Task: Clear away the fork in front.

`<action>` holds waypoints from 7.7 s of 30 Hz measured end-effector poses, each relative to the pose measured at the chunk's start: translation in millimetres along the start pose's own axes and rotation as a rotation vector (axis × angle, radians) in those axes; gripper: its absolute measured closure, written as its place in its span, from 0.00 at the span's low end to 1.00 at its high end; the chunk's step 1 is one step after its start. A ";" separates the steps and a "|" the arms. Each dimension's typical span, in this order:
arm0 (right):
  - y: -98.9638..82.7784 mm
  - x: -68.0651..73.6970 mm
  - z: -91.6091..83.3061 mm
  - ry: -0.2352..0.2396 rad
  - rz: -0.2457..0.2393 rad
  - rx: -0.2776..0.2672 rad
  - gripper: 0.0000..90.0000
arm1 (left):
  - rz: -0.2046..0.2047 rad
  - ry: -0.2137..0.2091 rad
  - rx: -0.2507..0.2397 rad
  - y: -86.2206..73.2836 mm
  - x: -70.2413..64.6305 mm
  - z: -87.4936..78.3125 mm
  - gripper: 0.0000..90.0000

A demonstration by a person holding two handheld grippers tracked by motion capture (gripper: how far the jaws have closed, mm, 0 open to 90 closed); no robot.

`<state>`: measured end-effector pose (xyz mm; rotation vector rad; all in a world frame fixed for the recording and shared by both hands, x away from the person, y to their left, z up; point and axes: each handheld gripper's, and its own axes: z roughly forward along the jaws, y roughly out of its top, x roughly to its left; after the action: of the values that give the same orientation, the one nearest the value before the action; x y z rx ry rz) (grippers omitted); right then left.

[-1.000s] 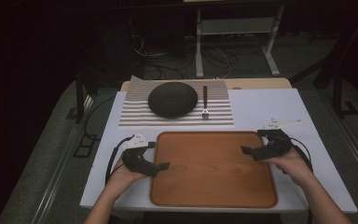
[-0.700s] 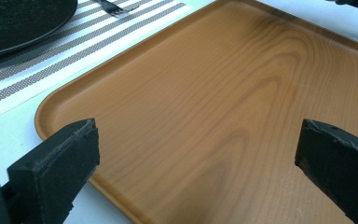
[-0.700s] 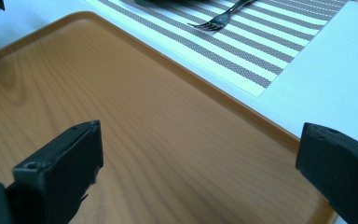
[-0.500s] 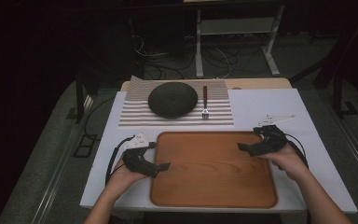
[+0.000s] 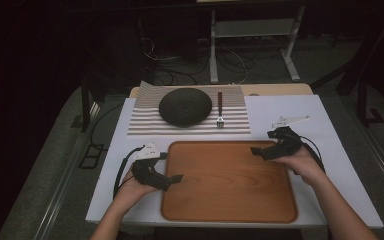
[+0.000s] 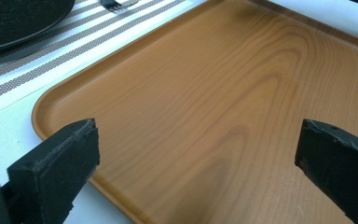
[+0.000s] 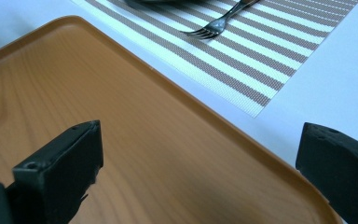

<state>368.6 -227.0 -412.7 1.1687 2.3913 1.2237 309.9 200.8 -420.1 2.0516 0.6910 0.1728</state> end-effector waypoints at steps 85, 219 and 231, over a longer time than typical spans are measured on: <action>169.6 -44.1 159.5 -0.155 0.192 0.317 0.54 | 0.032 -0.009 0.003 -0.7 -2.9 2.9 0.00; 10.0 37.8 -11.1 0.183 0.010 -0.064 0.86 | -0.003 -0.019 -0.073 88.0 -7.1 60.4 0.00; 13.5 58.8 -3.2 0.218 -0.052 -0.084 0.86 | -0.017 -0.100 -0.127 92.8 -23.4 59.2 0.14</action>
<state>335.5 -181.3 -391.2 0.9882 2.4762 1.4876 350.5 106.7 -373.6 1.9187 0.6198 0.1013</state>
